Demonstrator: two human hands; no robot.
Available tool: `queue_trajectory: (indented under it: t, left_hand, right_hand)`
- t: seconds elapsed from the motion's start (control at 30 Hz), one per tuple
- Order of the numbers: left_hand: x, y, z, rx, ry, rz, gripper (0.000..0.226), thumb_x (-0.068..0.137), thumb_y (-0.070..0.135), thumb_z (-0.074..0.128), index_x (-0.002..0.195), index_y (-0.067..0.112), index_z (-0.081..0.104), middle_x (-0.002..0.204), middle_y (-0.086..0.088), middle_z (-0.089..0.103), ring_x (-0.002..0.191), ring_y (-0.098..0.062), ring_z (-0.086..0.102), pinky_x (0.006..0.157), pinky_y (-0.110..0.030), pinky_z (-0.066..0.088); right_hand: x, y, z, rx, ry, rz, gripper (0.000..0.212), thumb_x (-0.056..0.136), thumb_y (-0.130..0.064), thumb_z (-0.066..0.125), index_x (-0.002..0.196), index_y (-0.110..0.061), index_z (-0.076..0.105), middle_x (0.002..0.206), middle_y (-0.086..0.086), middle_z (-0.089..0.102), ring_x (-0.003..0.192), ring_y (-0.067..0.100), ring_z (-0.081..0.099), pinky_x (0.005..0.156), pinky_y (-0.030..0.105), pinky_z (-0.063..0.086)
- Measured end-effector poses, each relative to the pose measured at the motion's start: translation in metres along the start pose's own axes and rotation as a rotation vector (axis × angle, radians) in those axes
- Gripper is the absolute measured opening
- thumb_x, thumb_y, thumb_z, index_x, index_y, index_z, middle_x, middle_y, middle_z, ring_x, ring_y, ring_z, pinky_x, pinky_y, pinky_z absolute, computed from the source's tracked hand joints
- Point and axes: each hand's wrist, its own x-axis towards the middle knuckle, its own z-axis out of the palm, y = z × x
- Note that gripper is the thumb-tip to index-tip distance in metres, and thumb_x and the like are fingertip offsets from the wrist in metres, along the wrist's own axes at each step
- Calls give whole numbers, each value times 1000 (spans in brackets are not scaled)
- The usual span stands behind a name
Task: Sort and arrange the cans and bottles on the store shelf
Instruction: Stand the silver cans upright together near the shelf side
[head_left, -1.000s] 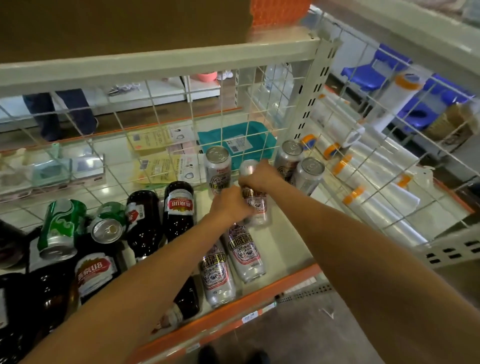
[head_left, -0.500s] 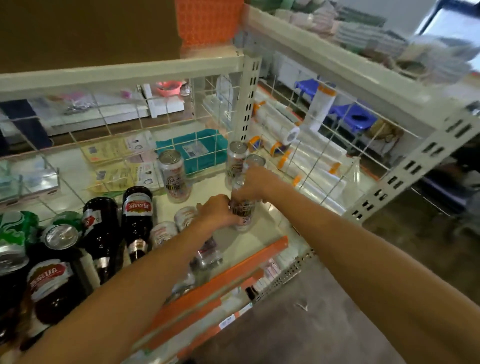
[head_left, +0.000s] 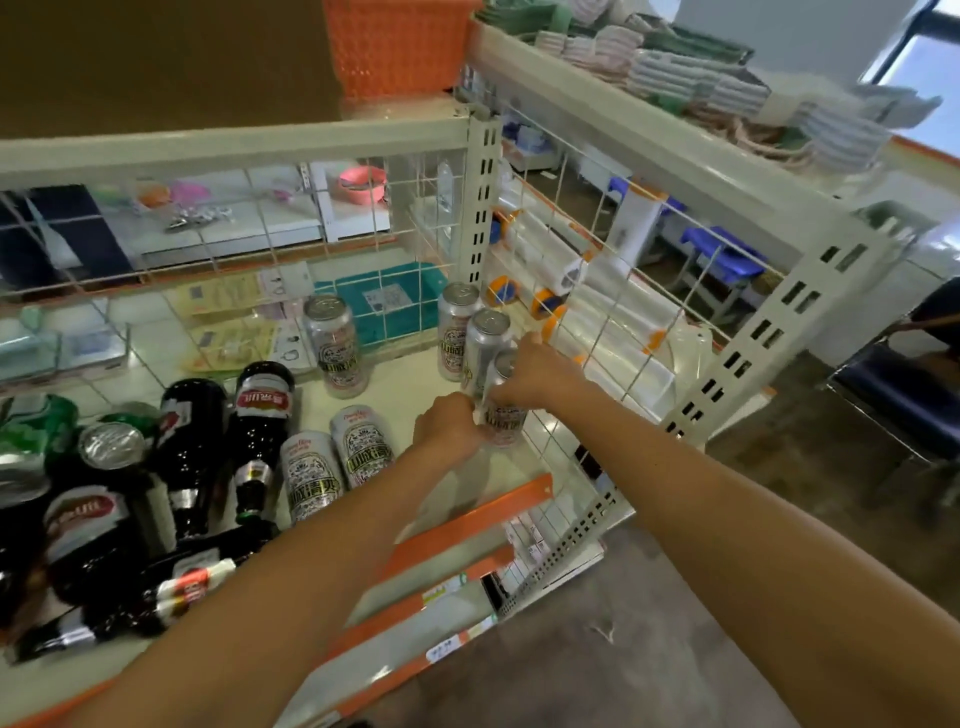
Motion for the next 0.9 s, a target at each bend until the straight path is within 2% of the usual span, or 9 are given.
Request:
queue_trajectory:
  t: [0.1,0.17,0.27,0.33,0.4,0.53,0.63,0.73,0.9]
  left_hand:
    - [-2,-19,-23,34,74,-14,41,90,29,65,128,13,60,130,-9,60,116,-29,59,88,-35,49]
    - [-4,-34,-41,51,129,-31,37,90,23,63,126,12,61,129,-10,61,114,-29,60,87,-35,50]
    - [-14,-60,-63,132,200,-61,31,92,20,60,122,13,63,123,-9,63,109,-30,61,86,-37,51]
    - [-21,-78,-71,208,208,-65,25,92,22,59,114,13,64,114,-9,66,101,-28,64,78,-35,52]
    - [-31,-90,-75,268,188,-89,19,93,25,59,106,13,67,108,-8,67,96,-28,65,70,-32,48]
    - [-43,-115,-78,285,128,-79,19,89,24,62,103,14,69,108,-8,68,98,-29,65,78,-36,53]
    - [-42,-128,-84,304,108,-13,20,88,25,61,105,18,69,110,-6,69,102,-28,64,80,-35,52]
    - [-33,-134,-84,328,119,54,24,87,23,62,110,17,64,113,-8,67,104,-30,62,77,-35,48]
    - [-24,-136,-81,301,77,111,44,83,17,73,126,19,63,123,-11,63,113,-31,60,89,-38,49]
  right_hand:
    - [8,1,-5,-2,-10,69,58,86,-48,62,131,-12,49,123,6,51,100,21,53,74,34,46]
    - [6,-9,-11,-35,114,62,46,90,-46,59,121,-14,48,103,3,56,87,20,53,68,33,43]
    - [3,-41,-23,-43,409,-96,34,96,-37,53,123,-15,53,112,8,64,94,29,62,73,38,50]
    - [5,-67,-26,-1,436,-178,35,96,-37,51,122,-14,57,116,11,64,102,31,62,75,37,48]
    - [9,-90,-21,6,325,-202,36,95,-39,53,117,-11,58,113,11,64,104,31,61,74,35,45]
    - [19,-114,12,15,-36,-176,28,93,-35,60,82,-11,52,99,12,66,93,29,66,73,34,49]
    - [18,-120,53,174,-290,-46,32,92,-34,64,93,-3,57,96,14,70,74,26,69,57,30,53]
    - [6,-122,93,320,-389,24,29,91,-31,64,82,-4,55,87,15,65,78,33,70,59,32,53]
    - [-7,-124,133,500,-356,77,37,71,-29,79,97,-6,67,90,10,69,75,24,67,60,29,52]
